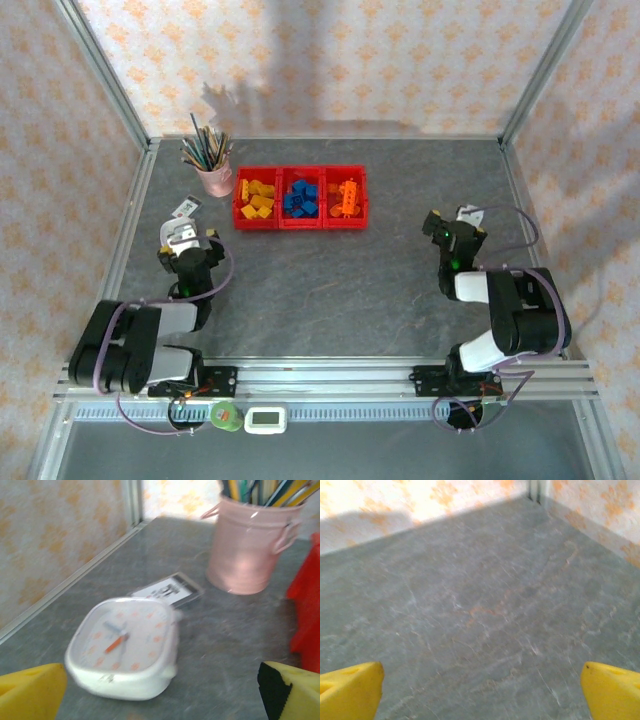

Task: Sort the legos into containers by color
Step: Reset both arms

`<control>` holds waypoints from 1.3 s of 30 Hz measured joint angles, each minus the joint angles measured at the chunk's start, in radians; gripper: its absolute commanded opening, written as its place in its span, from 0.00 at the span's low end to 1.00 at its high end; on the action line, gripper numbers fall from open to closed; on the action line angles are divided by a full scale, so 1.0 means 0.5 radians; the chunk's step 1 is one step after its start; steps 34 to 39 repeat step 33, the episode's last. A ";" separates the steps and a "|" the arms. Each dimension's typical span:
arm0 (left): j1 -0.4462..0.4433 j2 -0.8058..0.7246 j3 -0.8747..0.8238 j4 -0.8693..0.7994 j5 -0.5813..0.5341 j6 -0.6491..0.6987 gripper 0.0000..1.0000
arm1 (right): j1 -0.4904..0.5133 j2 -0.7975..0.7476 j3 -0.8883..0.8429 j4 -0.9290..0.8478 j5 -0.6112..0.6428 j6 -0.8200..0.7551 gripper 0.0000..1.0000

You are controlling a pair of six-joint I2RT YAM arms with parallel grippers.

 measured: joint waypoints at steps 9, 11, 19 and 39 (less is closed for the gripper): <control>0.066 0.397 0.021 0.609 0.369 0.155 1.00 | -0.021 0.066 -0.306 0.546 -0.227 -0.109 1.00; 0.105 0.397 0.060 0.613 0.390 0.148 1.00 | -0.021 0.066 -0.291 0.576 -0.234 -0.111 1.00; 0.132 0.397 0.080 0.631 0.404 0.133 1.00 | -0.021 0.065 -0.289 0.613 -0.244 -0.117 1.00; 0.132 0.397 0.080 0.631 0.420 0.133 1.00 | -0.021 0.065 -0.288 0.614 -0.245 -0.117 1.00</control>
